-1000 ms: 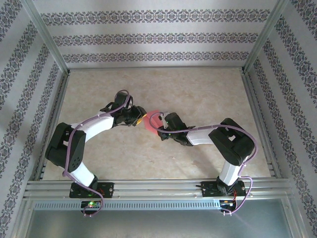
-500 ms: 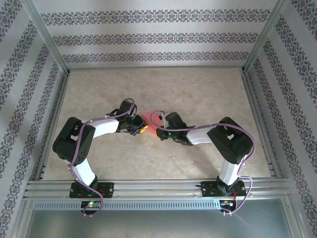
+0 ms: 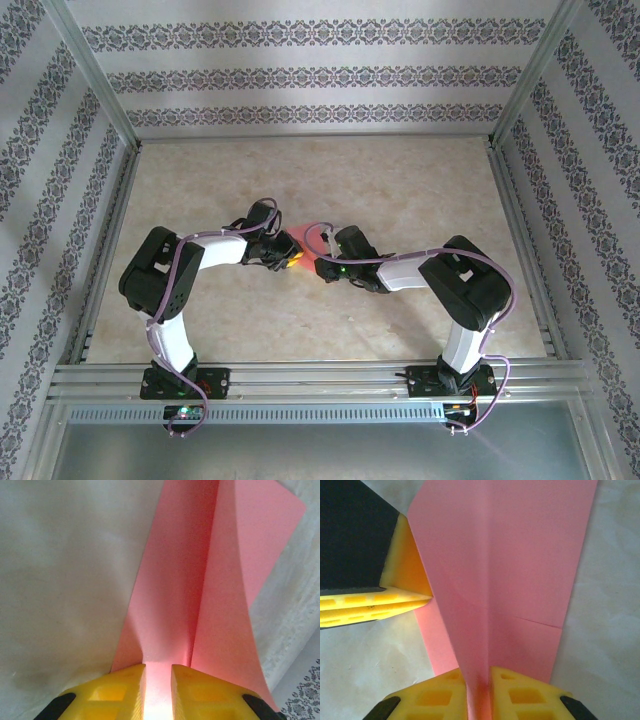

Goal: Fold a paper plane with a square sheet of paper (pick it up from the middle)
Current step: Fourth fold the wing at the center of the table.

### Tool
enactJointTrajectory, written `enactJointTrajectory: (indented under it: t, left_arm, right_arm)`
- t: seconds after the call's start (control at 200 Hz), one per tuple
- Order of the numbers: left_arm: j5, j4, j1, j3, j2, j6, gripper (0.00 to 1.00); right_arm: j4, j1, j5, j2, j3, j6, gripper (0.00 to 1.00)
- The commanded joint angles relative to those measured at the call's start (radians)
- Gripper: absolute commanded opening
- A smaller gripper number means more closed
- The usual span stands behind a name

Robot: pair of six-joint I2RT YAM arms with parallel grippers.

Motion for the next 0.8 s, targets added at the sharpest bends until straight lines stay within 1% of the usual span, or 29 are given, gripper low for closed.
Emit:
enactJointTrajectory:
  t: [0.0, 0.13, 0.26, 0.425, 0.794]
  left_arm:
    - [-0.022, -0.030, -0.015, 0.003, 0.015, -0.013, 0.21]
    - [-0.033, -0.048, -0.015, -0.006, 0.016, -0.017, 0.21]
    - [-0.042, -0.059, -0.015, -0.010, 0.015, -0.013, 0.21]
    - [-0.046, -0.064, -0.014, -0.009, 0.014, -0.009, 0.20]
    - [-0.047, -0.073, -0.014, -0.010, 0.012, -0.004, 0.20]
  right_arm:
    - [-0.056, -0.007, 0.007, -0.017, -0.007, 0.018, 0.20]
    - [-0.056, -0.008, -0.001, -0.017, -0.007, 0.040, 0.20]
    - [-0.043, -0.016, -0.023, -0.017, -0.012, 0.065, 0.17]
    - [-0.005, -0.044, -0.093, 0.002, -0.021, 0.108, 0.13]
    - [0.075, -0.110, -0.245, 0.044, -0.033, 0.195, 0.10]
